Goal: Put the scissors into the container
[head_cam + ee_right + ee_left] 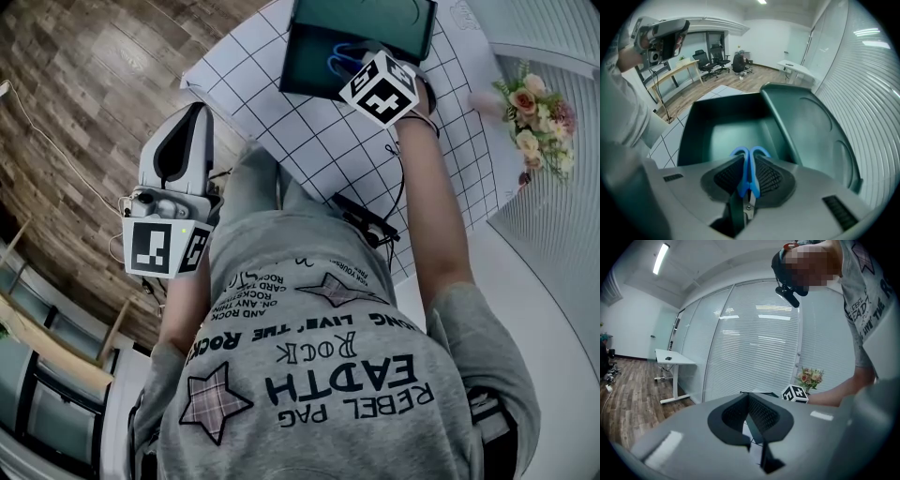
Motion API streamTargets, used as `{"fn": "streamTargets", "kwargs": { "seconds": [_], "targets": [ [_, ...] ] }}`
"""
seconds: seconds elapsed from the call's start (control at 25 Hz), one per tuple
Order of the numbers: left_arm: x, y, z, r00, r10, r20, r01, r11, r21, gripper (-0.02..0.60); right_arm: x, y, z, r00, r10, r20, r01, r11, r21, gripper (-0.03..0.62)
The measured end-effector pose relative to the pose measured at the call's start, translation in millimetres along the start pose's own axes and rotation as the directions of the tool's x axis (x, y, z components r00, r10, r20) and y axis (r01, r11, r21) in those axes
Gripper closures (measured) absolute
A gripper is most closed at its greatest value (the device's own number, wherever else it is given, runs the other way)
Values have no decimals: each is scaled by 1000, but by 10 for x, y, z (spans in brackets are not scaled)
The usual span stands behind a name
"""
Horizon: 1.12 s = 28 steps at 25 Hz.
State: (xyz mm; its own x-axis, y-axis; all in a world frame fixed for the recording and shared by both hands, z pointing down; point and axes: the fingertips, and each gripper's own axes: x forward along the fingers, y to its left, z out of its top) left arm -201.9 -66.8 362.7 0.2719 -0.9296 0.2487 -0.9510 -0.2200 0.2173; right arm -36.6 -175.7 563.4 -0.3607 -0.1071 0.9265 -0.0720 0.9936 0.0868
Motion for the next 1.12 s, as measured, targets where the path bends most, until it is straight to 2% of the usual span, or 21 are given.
{"fn": "streamTargets", "kwargs": {
  "seconds": [0.44,0.6,1.12],
  "targets": [
    [-26,-11,38,1000,8,16,-8,1000,7,572,-14,7,-4,1000,18,1,-18,1000,18,510],
    [-38,-17,53,1000,10,25,-10,1000,12,572,-43,23,32,999,11,40,-14,997,72,508],
    [-19,-60,131,999,-3,35,2,1000,25,572,-308,-47,300,986,1,164,-28,986,161,510]
  ]
}}
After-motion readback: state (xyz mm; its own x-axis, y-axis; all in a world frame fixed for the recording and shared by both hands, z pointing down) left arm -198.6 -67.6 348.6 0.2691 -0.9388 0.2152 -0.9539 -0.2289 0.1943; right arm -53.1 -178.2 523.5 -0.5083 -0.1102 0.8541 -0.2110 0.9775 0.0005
